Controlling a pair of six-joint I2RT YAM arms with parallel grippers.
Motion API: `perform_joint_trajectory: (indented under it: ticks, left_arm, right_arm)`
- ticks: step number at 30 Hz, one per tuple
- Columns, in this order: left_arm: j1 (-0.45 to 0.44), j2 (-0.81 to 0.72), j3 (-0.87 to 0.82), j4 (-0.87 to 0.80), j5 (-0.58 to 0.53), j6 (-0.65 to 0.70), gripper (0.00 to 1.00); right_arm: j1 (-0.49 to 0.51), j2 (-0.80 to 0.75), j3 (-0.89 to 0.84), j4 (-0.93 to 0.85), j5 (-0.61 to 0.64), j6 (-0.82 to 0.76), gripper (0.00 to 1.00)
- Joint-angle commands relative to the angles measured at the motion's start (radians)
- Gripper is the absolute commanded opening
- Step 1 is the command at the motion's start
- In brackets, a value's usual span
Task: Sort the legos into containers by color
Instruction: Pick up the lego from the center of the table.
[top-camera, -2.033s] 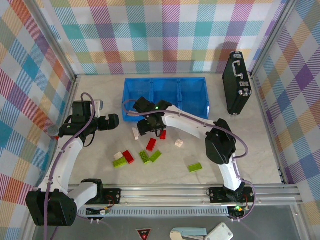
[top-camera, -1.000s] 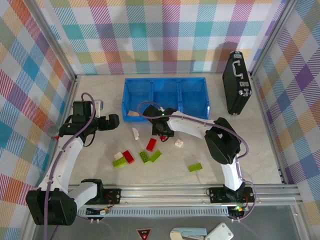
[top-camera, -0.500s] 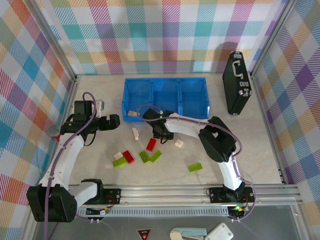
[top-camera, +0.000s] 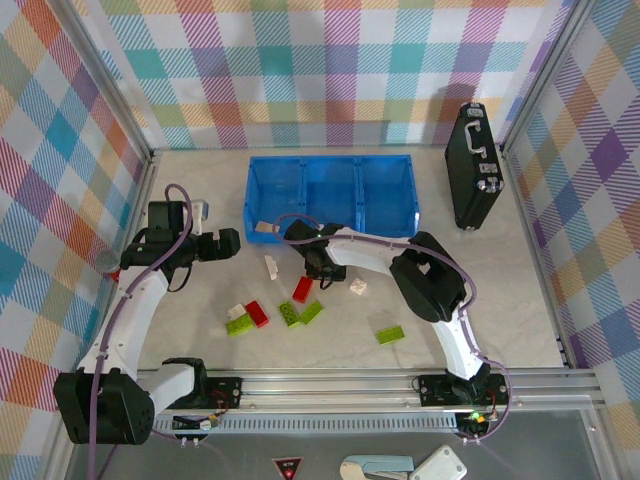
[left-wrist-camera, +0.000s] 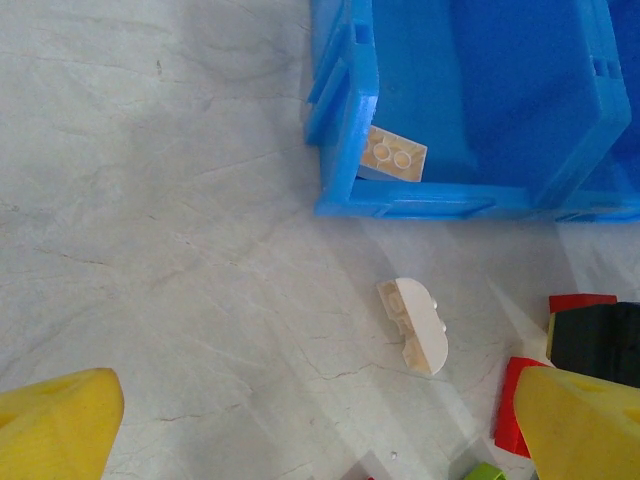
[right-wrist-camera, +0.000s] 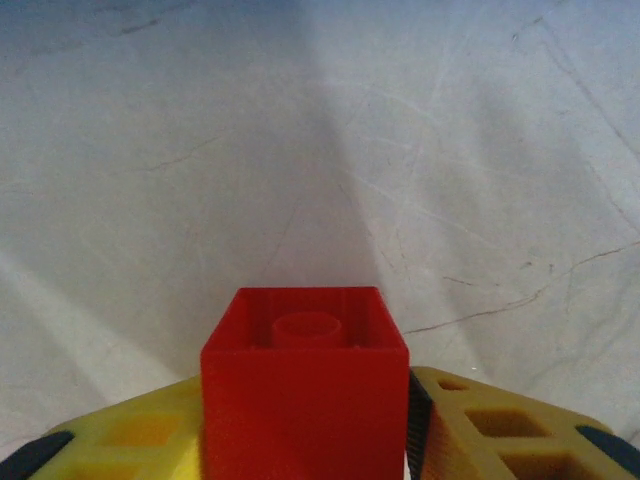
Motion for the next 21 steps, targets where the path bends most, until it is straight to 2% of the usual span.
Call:
perform_joint_trajectory:
  ticks: [1, 21]
  left_arm:
    - [0.013, -0.011, 0.012, 0.002, 0.012, 0.007, 1.0]
    - [0.014, -0.011, 0.012, 0.0, 0.017, 0.007, 1.0]
  right_arm:
    - [-0.004, 0.022, 0.023, -0.011, 0.012, 0.015, 0.46]
    - [-0.003, -0.015, 0.018, -0.03, 0.025, -0.015, 0.36]
